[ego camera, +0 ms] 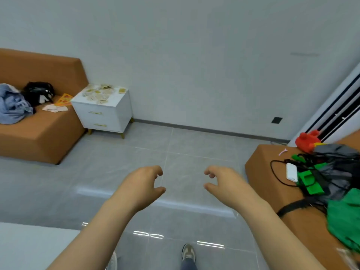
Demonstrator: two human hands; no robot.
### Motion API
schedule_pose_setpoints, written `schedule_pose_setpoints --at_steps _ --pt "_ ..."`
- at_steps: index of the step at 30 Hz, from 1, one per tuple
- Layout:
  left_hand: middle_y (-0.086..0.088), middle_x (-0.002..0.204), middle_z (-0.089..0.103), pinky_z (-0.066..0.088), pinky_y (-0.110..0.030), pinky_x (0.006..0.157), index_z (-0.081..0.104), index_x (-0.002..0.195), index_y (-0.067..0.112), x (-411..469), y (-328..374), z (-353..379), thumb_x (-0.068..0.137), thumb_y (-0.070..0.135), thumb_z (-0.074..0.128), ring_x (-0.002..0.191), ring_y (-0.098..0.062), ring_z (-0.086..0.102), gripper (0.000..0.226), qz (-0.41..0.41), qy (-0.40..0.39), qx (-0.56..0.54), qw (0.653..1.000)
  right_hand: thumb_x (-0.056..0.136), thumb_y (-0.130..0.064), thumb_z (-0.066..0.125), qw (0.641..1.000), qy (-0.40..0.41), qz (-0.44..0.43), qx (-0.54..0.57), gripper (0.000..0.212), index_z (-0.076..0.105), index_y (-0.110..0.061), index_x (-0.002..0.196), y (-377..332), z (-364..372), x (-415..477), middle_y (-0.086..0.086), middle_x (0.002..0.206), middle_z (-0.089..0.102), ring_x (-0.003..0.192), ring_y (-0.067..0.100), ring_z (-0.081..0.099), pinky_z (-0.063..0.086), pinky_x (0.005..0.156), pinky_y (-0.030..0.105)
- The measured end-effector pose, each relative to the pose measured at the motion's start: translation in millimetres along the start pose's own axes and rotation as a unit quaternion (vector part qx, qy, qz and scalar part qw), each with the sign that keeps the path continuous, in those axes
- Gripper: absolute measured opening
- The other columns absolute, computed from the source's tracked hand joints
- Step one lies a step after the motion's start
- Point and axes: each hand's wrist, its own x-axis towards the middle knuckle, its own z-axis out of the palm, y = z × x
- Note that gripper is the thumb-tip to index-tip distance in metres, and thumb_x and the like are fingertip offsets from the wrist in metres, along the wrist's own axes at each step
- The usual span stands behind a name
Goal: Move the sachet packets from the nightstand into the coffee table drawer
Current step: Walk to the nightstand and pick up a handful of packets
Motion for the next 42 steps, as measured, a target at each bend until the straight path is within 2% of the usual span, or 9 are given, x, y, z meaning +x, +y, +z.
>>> schedule_pose_setpoints --at_steps 9,16,24,32,42 --pt "0.006 0.129 0.057 0.049 -0.03 0.093 0.048 0.131 0.027 121 7 -47 0.087 0.04 0.062 0.113 -0.014 0.056 0.047 -0.082 0.04 -0.024 0.996 0.092 -0.031 0.056 0.997 -0.009 -0.076 -0.001 0.041 0.051 -0.023 0.132 5 -60 161 -0.001 0.131 0.057 0.119 0.017 0.053 0.043 0.097 0.03" --pt "0.006 0.128 0.057 0.049 -0.03 0.093 0.048 0.13 0.027 197 -24 -79 0.087 0.041 0.062 0.114 -0.014 0.055 0.047 -0.133 0.063 -0.037 0.988 0.092 -0.029 0.056 0.991 -0.031 -0.128 -0.018 0.041 0.051 -0.022 0.132 -21 -81 273 0.001 0.13 0.057 0.119 0.018 0.054 0.043 0.096 0.029" --pt "0.005 0.128 0.057 0.048 -0.03 0.094 0.049 0.13 0.027 289 -115 -127 0.087 0.04 0.062 0.115 -0.014 0.055 0.046 -0.175 0.07 -0.05 0.981 0.092 -0.031 0.056 0.984 -0.045 -0.17 -0.025 0.043 0.05 -0.023 0.134 -105 -75 409 0.0 0.131 0.057 0.118 0.017 0.054 0.044 0.096 0.03" --pt "0.007 0.129 0.057 0.045 -0.025 0.092 0.048 0.131 0.028 373 -223 -202 0.088 0.04 0.061 0.116 -0.012 0.054 0.046 -0.174 0.075 -0.049 0.981 0.093 -0.03 0.055 0.985 -0.061 -0.16 -0.015 0.042 0.049 -0.023 0.135 -203 -69 525 -0.002 0.132 0.056 0.12 0.015 0.052 0.042 0.094 0.026" --pt "0.006 0.128 0.057 0.047 -0.026 0.091 0.05 0.129 0.026 482 -327 -260 0.087 0.039 0.062 0.115 -0.012 0.055 0.046 -0.188 0.065 -0.048 0.979 0.093 -0.029 0.056 0.982 -0.094 -0.162 -0.005 0.042 0.049 -0.022 0.134 -280 -52 671 -0.001 0.132 0.056 0.121 0.015 0.051 0.041 0.095 0.025"
